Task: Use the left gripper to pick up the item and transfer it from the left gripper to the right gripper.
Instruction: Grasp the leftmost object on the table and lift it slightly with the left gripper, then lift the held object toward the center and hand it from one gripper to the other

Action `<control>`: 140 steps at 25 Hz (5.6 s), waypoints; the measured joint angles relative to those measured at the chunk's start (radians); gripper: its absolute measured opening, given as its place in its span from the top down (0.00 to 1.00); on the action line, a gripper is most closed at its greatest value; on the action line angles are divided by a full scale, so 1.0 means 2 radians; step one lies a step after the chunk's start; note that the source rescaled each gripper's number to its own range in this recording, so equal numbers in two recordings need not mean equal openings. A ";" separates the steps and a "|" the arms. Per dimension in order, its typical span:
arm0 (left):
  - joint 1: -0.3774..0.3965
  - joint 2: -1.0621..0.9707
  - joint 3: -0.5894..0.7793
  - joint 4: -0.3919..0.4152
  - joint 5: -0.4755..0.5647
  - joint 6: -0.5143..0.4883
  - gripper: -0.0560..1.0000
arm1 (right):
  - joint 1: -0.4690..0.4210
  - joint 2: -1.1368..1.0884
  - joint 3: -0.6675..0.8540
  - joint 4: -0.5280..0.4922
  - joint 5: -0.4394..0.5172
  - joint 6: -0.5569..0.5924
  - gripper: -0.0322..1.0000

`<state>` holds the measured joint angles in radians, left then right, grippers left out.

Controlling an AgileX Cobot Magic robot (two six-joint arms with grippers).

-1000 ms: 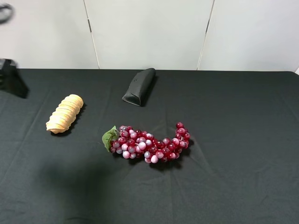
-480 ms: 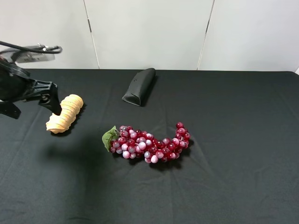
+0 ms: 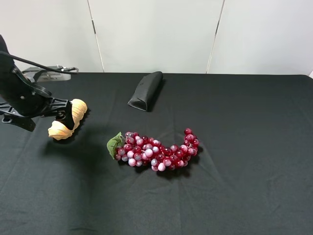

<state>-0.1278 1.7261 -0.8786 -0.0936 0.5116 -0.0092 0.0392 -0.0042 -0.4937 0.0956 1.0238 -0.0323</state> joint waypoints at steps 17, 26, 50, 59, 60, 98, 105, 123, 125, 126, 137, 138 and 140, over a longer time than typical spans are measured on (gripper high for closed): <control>-0.002 0.085 -0.041 -0.002 -0.033 0.047 0.00 | 0.000 0.000 0.000 0.000 0.000 0.000 0.00; -0.005 0.097 -0.041 -0.002 -0.038 0.058 0.02 | 0.000 0.000 0.000 0.000 0.000 0.000 0.00; -0.006 0.097 -0.041 -0.004 -0.033 0.067 0.84 | 0.000 0.000 0.000 0.000 0.000 0.000 0.00; -0.006 0.052 -0.041 -0.003 -0.003 0.068 0.88 | 0.000 0.000 0.000 0.000 0.000 0.000 0.00; -0.006 0.044 -0.042 -0.002 0.005 0.068 0.88 | 0.000 0.000 0.000 0.000 0.000 0.000 0.00; -0.195 -0.120 -0.043 0.000 0.137 0.230 0.93 | 0.000 0.000 0.000 0.000 0.000 0.000 0.00; -0.255 -0.120 -0.043 0.000 0.095 0.281 0.93 | 0.000 0.000 0.000 0.000 0.000 0.000 0.00; -0.291 -0.120 -0.043 0.000 0.003 0.334 0.93 | 0.000 0.024 -0.003 0.005 0.001 0.035 0.00; -0.291 -0.120 -0.043 0.000 0.001 0.334 0.93 | 0.000 0.063 -0.013 0.017 0.000 0.053 0.00; -0.291 -0.120 -0.043 0.000 -0.001 0.334 0.93 | 0.000 0.088 -0.019 0.025 -0.003 0.060 0.00; -0.291 -0.120 -0.043 0.000 -0.025 0.335 0.93 | 0.000 0.361 -0.033 0.264 -0.110 -0.124 0.00; -0.291 -0.120 -0.043 0.000 -0.028 0.335 0.93 | 0.000 0.383 -0.033 0.296 -0.110 -0.157 0.00; -0.291 -0.120 -0.043 0.000 -0.031 0.335 0.93 | 0.000 0.418 -0.033 0.356 -0.112 -0.218 0.00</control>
<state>-0.7088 1.4857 -0.9649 -0.0944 0.4491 0.6608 0.0392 0.8320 -0.5587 0.8066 0.8000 -0.4687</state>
